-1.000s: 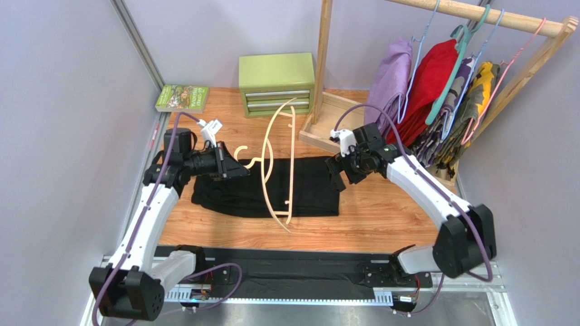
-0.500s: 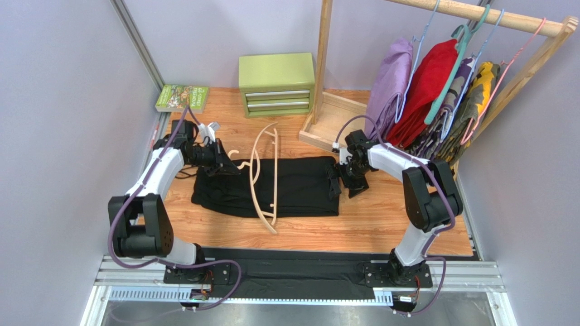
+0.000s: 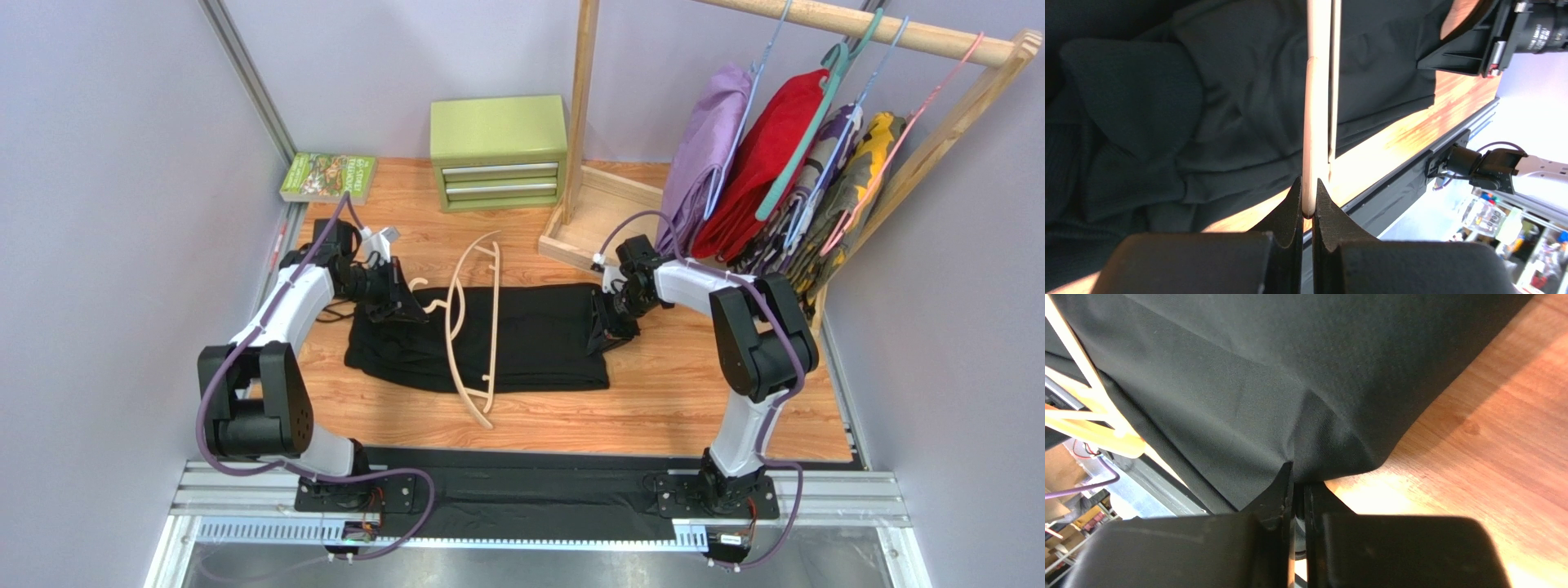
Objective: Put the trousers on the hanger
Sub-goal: Place trousers on hanger
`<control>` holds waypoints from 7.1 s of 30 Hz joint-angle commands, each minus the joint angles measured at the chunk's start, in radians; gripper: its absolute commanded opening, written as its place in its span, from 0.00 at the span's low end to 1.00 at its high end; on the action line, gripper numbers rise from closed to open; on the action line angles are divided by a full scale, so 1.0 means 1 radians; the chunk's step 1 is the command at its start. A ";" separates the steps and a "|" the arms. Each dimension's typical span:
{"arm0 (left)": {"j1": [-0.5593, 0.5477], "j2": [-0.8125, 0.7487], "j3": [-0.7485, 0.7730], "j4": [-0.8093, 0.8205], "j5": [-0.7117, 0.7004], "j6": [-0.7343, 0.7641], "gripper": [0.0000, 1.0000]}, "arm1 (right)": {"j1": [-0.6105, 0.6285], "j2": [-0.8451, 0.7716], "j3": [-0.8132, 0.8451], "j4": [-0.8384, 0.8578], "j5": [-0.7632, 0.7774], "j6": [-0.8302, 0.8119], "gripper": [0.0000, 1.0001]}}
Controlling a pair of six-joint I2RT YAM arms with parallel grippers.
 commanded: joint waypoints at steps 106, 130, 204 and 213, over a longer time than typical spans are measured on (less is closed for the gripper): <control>0.071 -0.134 -0.057 0.084 0.199 -0.128 0.00 | 0.402 0.291 0.740 0.256 0.164 0.063 0.00; 0.071 -0.167 -0.065 0.106 0.204 -0.154 0.00 | 0.418 0.045 0.530 0.205 -0.040 0.091 0.14; 0.154 -0.168 -0.215 0.327 0.216 -0.192 0.49 | 0.397 0.146 0.220 0.877 -0.339 0.782 0.00; 0.019 -0.049 -0.159 0.357 0.026 -0.181 0.61 | 0.382 0.157 0.196 0.937 -0.349 0.852 0.00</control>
